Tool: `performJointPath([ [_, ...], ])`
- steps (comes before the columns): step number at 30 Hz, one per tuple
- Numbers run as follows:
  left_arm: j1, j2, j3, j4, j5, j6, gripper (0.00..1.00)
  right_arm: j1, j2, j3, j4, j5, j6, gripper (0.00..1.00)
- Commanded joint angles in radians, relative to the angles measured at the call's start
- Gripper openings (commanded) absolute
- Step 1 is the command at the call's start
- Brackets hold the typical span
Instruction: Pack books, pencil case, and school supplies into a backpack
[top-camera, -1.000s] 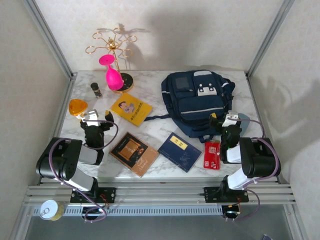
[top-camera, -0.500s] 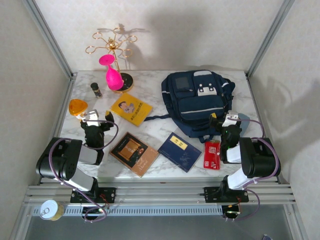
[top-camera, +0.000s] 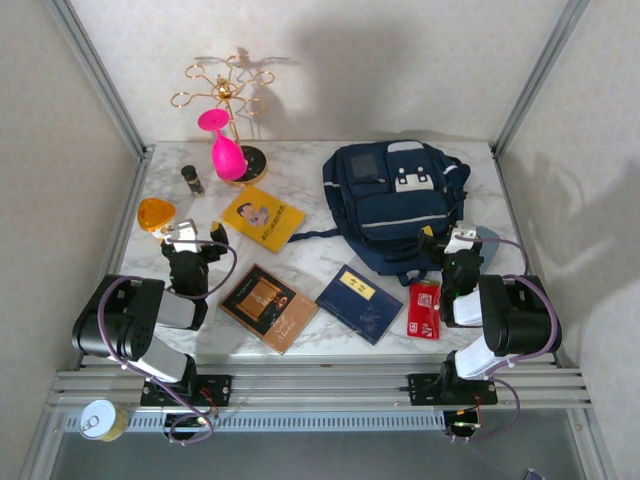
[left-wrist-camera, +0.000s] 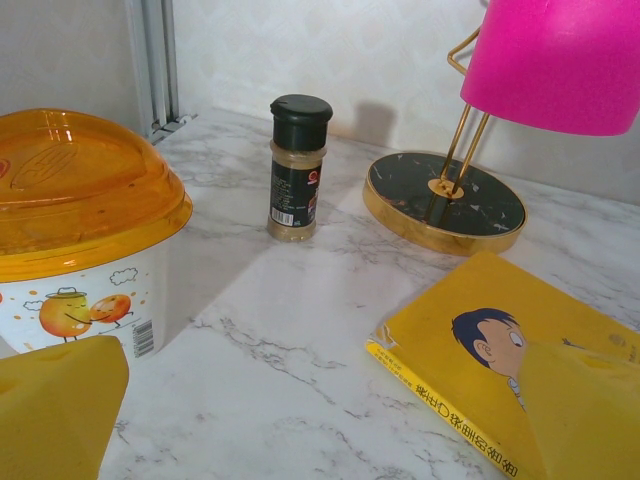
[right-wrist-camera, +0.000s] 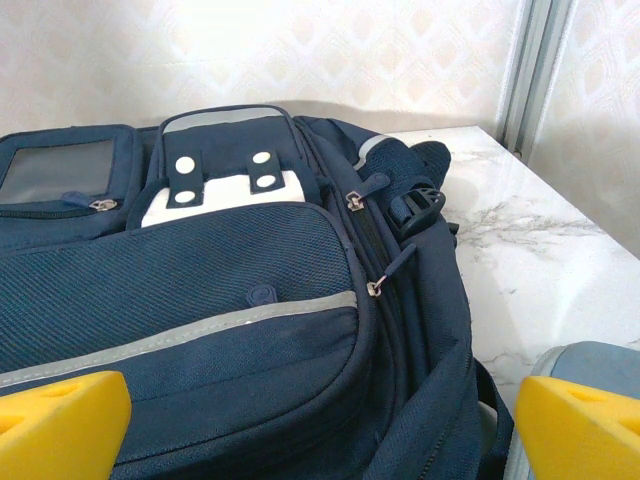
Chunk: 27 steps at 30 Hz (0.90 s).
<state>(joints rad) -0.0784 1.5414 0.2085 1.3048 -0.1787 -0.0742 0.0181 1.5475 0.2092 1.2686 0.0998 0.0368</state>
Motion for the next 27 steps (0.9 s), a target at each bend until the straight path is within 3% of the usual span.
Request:
performJointPath([
  [1, 0.005, 0.002, 0.012, 0.006, 0.012, 0.011, 0.99, 0.001, 0.002, 0.006, 0.035, -0.013, -0.012, 0.99],
  [7, 0.003, -0.004, 0.01, 0.007, 0.029, 0.017, 0.99, 0.002, -0.008, -0.004, 0.046, -0.031, -0.018, 0.99],
  [14, 0.004, -0.12, 0.045, -0.158, 0.033, 0.013, 0.99, 0.002, -0.108, 0.0, -0.048, 0.007, -0.003, 0.99],
  [20, 0.005, -0.29, 0.074, -0.372, 0.056, -0.016, 0.99, 0.001, -0.226, 0.125, -0.397, 0.075, 0.071, 0.99],
  [23, 0.006, -0.369, 0.122, -0.494, 0.122, -0.068, 0.99, 0.0, -0.266, 0.162, -0.507, 0.055, 0.135, 0.99],
  [27, 0.006, -0.415, 0.247, -0.741, 0.126, -0.283, 0.99, -0.002, -0.325, 0.276, -0.819, 0.166, 0.389, 0.99],
])
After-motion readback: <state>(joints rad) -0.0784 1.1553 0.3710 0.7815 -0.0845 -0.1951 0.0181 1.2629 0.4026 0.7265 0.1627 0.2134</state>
